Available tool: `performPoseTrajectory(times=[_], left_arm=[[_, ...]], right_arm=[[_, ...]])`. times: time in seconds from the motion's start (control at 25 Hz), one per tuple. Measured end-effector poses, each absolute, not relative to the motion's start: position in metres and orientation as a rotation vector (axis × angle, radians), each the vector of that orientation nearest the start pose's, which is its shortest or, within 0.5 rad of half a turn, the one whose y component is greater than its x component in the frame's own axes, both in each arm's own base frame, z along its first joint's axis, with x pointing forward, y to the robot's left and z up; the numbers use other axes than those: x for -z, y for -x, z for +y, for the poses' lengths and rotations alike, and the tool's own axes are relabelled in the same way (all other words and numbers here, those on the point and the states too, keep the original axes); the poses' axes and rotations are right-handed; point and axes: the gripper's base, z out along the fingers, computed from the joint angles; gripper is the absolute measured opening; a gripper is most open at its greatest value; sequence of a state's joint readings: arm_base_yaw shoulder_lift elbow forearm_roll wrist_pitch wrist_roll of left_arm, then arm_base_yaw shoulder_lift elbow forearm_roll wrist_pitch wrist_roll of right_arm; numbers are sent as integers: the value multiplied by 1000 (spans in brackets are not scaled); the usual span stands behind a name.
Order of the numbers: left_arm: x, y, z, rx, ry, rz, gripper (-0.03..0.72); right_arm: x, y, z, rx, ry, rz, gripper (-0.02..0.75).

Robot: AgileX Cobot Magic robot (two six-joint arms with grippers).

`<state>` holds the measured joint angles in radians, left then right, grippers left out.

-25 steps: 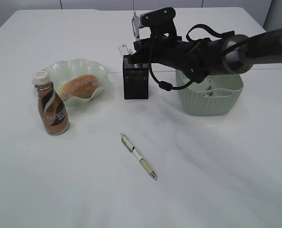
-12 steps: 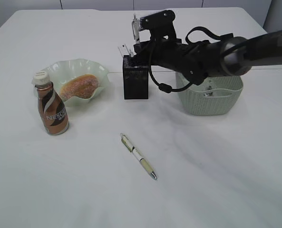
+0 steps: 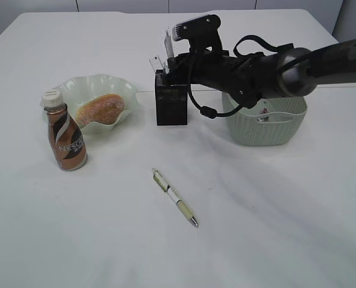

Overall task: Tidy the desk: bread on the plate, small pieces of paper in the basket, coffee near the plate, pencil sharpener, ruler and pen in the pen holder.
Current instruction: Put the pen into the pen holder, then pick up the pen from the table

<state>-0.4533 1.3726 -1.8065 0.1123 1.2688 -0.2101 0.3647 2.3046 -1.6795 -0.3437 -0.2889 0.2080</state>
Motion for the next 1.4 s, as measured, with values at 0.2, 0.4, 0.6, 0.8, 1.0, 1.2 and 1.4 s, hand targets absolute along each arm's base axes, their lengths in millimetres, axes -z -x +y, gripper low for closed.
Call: performPoseTrajectory(times=[0.2, 0.4, 0.6, 0.8, 1.0, 1.2, 1.4], left_arm=[[-490, -234, -103, 196, -266, 2304, 253], [-490, -234, -103, 197, -266, 2304, 253], [-490, -234, -103, 197, -266, 2304, 253], [-490, -234, -103, 197, -266, 2304, 253], [-490, -234, -103, 197, -266, 2304, 253], [-490, -234, -103, 197, -266, 2304, 253], [-490, -234, -103, 197, -266, 2304, 253]], right_arm=[[-174, -494, 198, -259, 508, 1771, 381], [-170, -492, 195, -300, 396, 1899, 403], [-189, -480, 191, -277, 283, 2066, 405], [-218, -453, 199, -204, 242, 2233, 404], [-232, -418, 211, -81, 268, 2464, 403], [-235, -390, 221, -90, 323, 2745, 403], [-232, -374, 227, -201, 483, 2891, 403]])
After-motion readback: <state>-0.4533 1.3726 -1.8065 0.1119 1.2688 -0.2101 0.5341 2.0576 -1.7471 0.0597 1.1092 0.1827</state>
